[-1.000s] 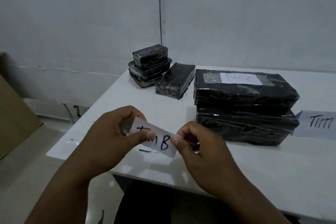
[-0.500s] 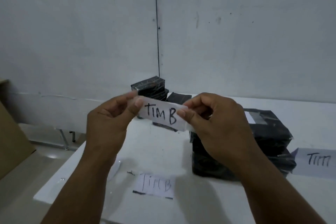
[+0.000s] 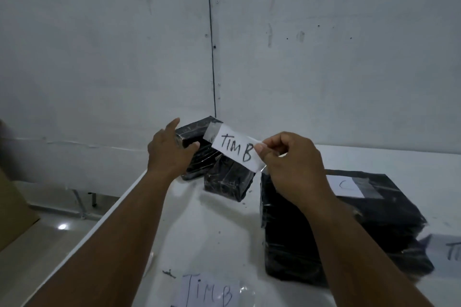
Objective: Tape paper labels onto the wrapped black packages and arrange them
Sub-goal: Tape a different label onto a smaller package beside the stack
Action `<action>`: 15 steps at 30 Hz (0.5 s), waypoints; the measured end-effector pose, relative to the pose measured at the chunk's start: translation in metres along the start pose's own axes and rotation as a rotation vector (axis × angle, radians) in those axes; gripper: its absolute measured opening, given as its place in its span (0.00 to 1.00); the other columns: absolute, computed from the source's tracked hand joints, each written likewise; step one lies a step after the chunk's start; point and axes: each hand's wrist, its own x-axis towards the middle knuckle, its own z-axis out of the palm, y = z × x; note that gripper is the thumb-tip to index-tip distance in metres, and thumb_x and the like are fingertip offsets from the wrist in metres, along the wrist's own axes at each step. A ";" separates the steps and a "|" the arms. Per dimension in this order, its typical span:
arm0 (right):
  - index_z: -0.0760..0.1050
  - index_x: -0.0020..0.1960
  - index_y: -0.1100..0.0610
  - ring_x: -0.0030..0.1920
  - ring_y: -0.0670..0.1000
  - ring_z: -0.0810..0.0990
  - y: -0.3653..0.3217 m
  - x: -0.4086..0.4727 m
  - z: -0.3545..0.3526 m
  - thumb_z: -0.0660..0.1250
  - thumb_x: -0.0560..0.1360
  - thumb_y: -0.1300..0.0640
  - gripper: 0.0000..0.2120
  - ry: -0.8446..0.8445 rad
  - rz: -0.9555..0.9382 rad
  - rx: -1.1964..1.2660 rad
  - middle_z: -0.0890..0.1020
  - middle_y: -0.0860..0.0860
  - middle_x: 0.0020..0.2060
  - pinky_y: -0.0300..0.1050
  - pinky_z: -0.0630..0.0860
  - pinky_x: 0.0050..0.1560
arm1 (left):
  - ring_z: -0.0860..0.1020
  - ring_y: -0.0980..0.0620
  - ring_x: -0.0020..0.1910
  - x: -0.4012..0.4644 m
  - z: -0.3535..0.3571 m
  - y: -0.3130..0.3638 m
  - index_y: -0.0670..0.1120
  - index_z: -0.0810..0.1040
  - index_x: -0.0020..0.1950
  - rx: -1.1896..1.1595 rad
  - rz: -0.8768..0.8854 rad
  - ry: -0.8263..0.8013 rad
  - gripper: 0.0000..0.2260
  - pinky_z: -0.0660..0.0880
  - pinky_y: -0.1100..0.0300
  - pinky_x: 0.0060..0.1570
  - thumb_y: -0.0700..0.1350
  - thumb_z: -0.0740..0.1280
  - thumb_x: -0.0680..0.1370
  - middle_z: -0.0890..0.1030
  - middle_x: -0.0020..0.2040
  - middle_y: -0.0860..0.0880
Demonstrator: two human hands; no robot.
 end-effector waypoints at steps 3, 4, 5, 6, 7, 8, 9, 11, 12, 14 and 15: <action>0.81 0.42 0.48 0.38 0.37 0.79 0.008 0.000 0.003 0.72 0.76 0.45 0.08 0.030 0.014 0.039 0.83 0.42 0.37 0.31 0.67 0.34 | 0.69 0.40 0.74 0.019 0.008 -0.010 0.59 0.65 0.77 0.077 -0.004 -0.058 0.40 0.70 0.43 0.71 0.68 0.71 0.67 0.71 0.75 0.42; 0.81 0.42 0.47 0.38 0.38 0.79 0.009 0.000 0.004 0.72 0.76 0.45 0.08 0.033 0.013 0.047 0.83 0.42 0.38 0.33 0.68 0.35 | 0.74 0.41 0.69 0.020 0.009 -0.011 0.57 0.68 0.76 0.075 0.010 -0.058 0.38 0.73 0.46 0.67 0.65 0.72 0.68 0.75 0.71 0.42; 0.81 0.42 0.47 0.38 0.39 0.80 0.009 0.000 0.005 0.72 0.76 0.45 0.08 0.032 0.010 0.048 0.83 0.42 0.38 0.34 0.69 0.36 | 0.77 0.41 0.65 0.021 0.012 -0.012 0.54 0.70 0.74 0.066 0.028 -0.039 0.33 0.75 0.49 0.63 0.60 0.74 0.71 0.78 0.67 0.43; 0.80 0.42 0.47 0.38 0.39 0.79 0.010 0.000 0.005 0.71 0.76 0.44 0.08 0.035 0.004 0.047 0.83 0.41 0.38 0.35 0.69 0.36 | 0.79 0.42 0.61 0.021 0.014 -0.013 0.52 0.73 0.72 0.059 0.045 -0.006 0.28 0.76 0.52 0.60 0.54 0.75 0.74 0.80 0.63 0.43; 0.80 0.42 0.47 0.37 0.39 0.79 0.010 -0.001 0.006 0.71 0.76 0.44 0.08 0.040 -0.001 0.044 0.83 0.41 0.37 0.34 0.68 0.35 | 0.80 0.42 0.58 0.021 0.015 -0.014 0.51 0.75 0.70 0.043 0.062 0.038 0.24 0.75 0.53 0.57 0.50 0.75 0.75 0.81 0.60 0.44; 0.80 0.42 0.47 0.37 0.38 0.79 0.010 -0.002 0.006 0.71 0.76 0.44 0.08 0.044 -0.004 0.043 0.82 0.40 0.37 0.32 0.67 0.34 | 0.80 0.43 0.57 0.019 0.015 -0.014 0.51 0.76 0.68 0.018 0.075 0.079 0.21 0.75 0.54 0.56 0.47 0.75 0.76 0.82 0.58 0.44; 0.80 0.42 0.46 0.37 0.37 0.78 0.010 -0.003 0.006 0.71 0.76 0.44 0.08 0.047 -0.006 0.042 0.82 0.40 0.37 0.30 0.67 0.33 | 0.80 0.43 0.56 0.018 0.013 -0.014 0.50 0.78 0.66 -0.002 0.086 0.114 0.19 0.75 0.54 0.56 0.45 0.75 0.76 0.82 0.57 0.44; 0.80 0.43 0.46 0.38 0.38 0.78 0.010 -0.003 0.006 0.71 0.76 0.44 0.08 0.060 -0.020 0.053 0.82 0.40 0.37 0.31 0.67 0.34 | 0.80 0.45 0.56 0.012 0.008 -0.017 0.52 0.79 0.64 -0.053 0.092 0.151 0.18 0.76 0.54 0.58 0.44 0.75 0.75 0.82 0.57 0.46; 0.80 0.43 0.47 0.38 0.39 0.78 0.009 -0.004 0.006 0.71 0.76 0.44 0.07 0.072 -0.032 0.066 0.82 0.40 0.37 0.32 0.68 0.35 | 0.80 0.46 0.56 0.007 0.005 -0.020 0.53 0.80 0.63 -0.084 0.095 0.162 0.17 0.76 0.53 0.59 0.44 0.75 0.75 0.82 0.57 0.47; 0.81 0.43 0.47 0.38 0.40 0.79 0.008 -0.004 0.006 0.71 0.76 0.45 0.08 0.104 -0.054 0.102 0.83 0.41 0.37 0.35 0.71 0.37 | 0.81 0.49 0.56 -0.008 -0.006 -0.024 0.56 0.81 0.61 -0.152 0.107 0.177 0.17 0.79 0.52 0.58 0.45 0.76 0.74 0.83 0.56 0.51; 0.80 0.43 0.48 0.38 0.41 0.79 0.007 -0.004 0.005 0.71 0.77 0.45 0.07 0.121 -0.064 0.120 0.83 0.42 0.37 0.35 0.72 0.38 | 0.81 0.51 0.55 -0.019 -0.013 -0.023 0.57 0.81 0.60 -0.187 0.113 0.182 0.17 0.79 0.53 0.57 0.44 0.77 0.73 0.83 0.56 0.52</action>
